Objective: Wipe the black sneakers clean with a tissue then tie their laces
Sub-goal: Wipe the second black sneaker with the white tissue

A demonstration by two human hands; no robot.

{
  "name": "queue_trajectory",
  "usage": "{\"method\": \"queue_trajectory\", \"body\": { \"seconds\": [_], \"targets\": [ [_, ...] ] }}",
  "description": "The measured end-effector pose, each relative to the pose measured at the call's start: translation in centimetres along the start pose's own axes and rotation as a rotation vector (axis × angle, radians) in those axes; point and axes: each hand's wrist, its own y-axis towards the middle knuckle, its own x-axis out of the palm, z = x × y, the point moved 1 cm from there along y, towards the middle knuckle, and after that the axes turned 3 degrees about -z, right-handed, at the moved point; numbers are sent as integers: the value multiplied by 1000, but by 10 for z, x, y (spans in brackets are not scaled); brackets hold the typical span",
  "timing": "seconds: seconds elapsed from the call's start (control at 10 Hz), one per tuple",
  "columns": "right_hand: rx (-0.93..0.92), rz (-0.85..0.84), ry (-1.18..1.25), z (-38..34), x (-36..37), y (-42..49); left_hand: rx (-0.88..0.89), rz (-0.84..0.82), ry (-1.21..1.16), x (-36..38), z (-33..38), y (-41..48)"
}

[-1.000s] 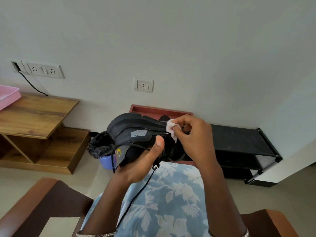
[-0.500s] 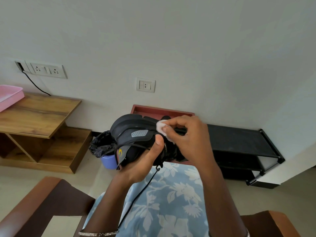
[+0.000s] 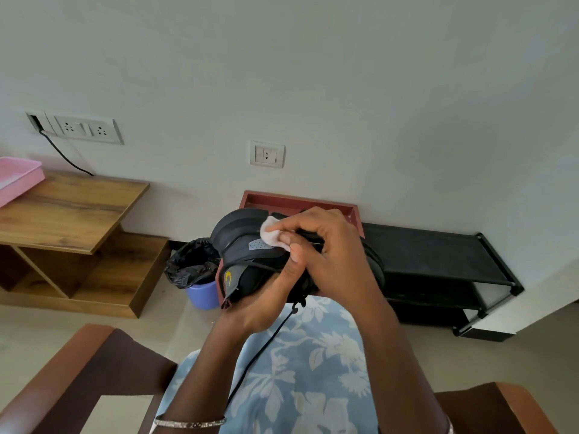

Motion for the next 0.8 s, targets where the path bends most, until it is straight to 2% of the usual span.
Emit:
{"method": "queue_trajectory", "body": {
  "seconds": [0.1, 0.2, 0.3, 0.4, 0.5, 0.6, 0.7, 0.8],
  "targets": [
    [190, 97, -133, 34, -22, -7, -120, 82, -28, -4, -5, 2],
    [295, 139, -202, 43, -28, -13, -195, 59, -53, -4, -11, 2],
    [272, 120, -168, 32, -20, -15, -189, 92, -35, -1, -14, 5],
    [84, 0, 41, -2, 1, -16, -4, 36, -65, 5, 1, 4],
    [29, -26, -13, -6, 5, -17, -36, 59, -97, 6, 1, 6],
    [175, 107, -98, 21, -9, -19, -77, 11, -182, -1, -8, 8],
    [301, 239, -215, 34, -17, -23, 16, -12, -232, -3, -2, 8],
    [166, 162, -85, 17, -8, -24, 29, -30, -255, -2, 1, 10]
  ]
}}
